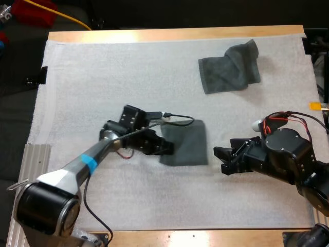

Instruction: Pick towel from pile, fold and stack

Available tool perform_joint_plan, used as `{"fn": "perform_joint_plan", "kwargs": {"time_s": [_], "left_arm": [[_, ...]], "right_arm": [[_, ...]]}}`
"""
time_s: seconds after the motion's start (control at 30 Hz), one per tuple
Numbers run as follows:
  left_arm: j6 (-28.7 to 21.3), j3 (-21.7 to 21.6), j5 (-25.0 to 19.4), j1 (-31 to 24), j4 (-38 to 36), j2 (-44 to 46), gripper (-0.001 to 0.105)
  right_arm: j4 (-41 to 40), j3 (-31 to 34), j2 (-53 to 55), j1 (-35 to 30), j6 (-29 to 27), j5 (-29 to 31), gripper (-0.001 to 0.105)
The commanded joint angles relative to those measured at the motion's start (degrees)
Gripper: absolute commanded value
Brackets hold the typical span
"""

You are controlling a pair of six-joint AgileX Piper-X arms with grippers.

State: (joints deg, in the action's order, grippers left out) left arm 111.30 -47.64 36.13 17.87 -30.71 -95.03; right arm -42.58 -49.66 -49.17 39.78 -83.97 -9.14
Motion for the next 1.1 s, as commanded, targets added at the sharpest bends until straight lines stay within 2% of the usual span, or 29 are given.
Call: {"fn": "perform_joint_plan", "kwargs": {"time_s": [0.0,0.13,0.2,0.33,0.5,0.6,0.8,1.07], "left_arm": [[-2.6,-0.4,-2.3,-1.1,-2.1,1.1,0.007],[-6.8,-0.7,-7.6,-4.7,-6.5,2.4,0.007],[-9.2,-1.7,-13.1,-6.8,-10.2,2.8,0.007],[-12.9,-3.9,-20.2,-9.6,-14.6,2.9,0.007],[-17.4,-7.1,-31.3,-12.7,-18.7,2.9,0.007],[-18.8,-8.0,-36.2,-14.4,-20.6,2.9,0.007],[-19.9,-8.1,-42.6,-19.6,-22.3,2.9,0.007],[-18.9,-8.1,-42.8,-29.0,-22.9,2.9,0.007]], "right_arm": [[0.3,-0.3,0.4,-0.1,-0.8,0.4,0.054],[0.3,-0.3,0.4,-0.1,-0.8,0.4,0.054],[0.3,-0.3,0.4,-0.1,-0.8,0.4,0.054],[0.3,-0.3,0.4,-0.1,-0.8,0.4,0.054],[0.3,-0.3,0.4,-0.1,-0.8,0.4,0.054],[0.3,-0.3,0.4,-0.1,-0.8,0.4,0.054],[0.3,-0.3,0.4,-0.1,-0.9,0.4,0.054],[0.3,-0.3,0.4,-0.1,-1.1,-0.1,0.054]]}}
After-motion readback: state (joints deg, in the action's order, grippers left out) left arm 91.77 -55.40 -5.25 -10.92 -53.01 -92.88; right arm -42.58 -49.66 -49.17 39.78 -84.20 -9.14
